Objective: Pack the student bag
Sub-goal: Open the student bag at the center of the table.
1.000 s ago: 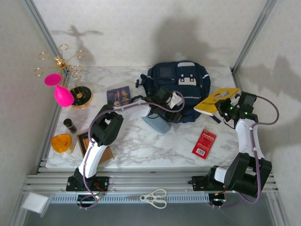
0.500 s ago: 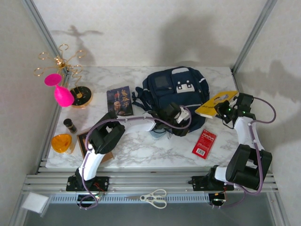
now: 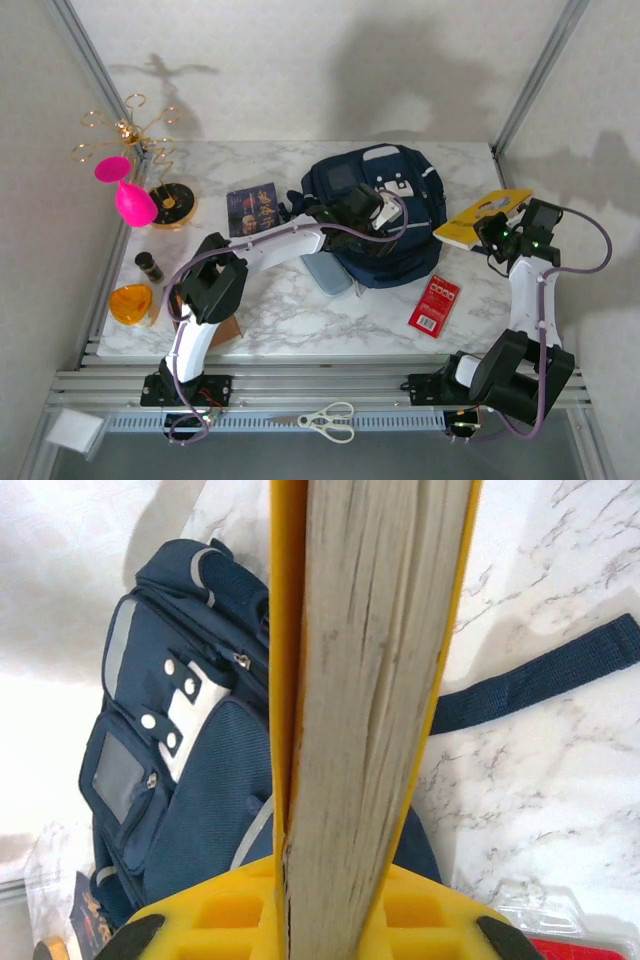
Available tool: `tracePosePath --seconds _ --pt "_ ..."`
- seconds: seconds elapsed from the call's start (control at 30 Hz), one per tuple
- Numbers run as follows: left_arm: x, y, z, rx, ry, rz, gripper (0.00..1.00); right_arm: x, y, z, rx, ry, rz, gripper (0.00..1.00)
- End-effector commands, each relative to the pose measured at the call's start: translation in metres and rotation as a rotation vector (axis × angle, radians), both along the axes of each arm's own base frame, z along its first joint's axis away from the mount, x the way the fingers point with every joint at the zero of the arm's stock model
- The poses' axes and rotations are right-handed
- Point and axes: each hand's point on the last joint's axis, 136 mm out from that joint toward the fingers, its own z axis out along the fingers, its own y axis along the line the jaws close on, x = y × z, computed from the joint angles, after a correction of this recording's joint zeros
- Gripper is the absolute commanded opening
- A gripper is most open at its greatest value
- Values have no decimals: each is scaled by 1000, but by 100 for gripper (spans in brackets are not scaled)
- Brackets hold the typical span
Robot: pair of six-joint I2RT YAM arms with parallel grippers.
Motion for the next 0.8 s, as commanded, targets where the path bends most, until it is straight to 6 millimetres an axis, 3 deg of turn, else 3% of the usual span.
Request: tracePosePath --seconds 0.0,0.3,0.4,0.57,0.77 --pt "-1 7 -27 166 -27 -70 60 7 7 33 -1 -102 50 0" --pt "-15 -11 -64 251 19 -246 67 6 14 34 31 -109 73 0" --pt "-5 -12 -78 278 -2 -227 65 6 15 35 33 -107 77 0" --pt "22 -24 -67 225 -95 -131 31 3 19 42 41 -129 87 0" --pt "30 -27 -50 204 -152 -119 9 -1 22 48 44 -138 93 0"
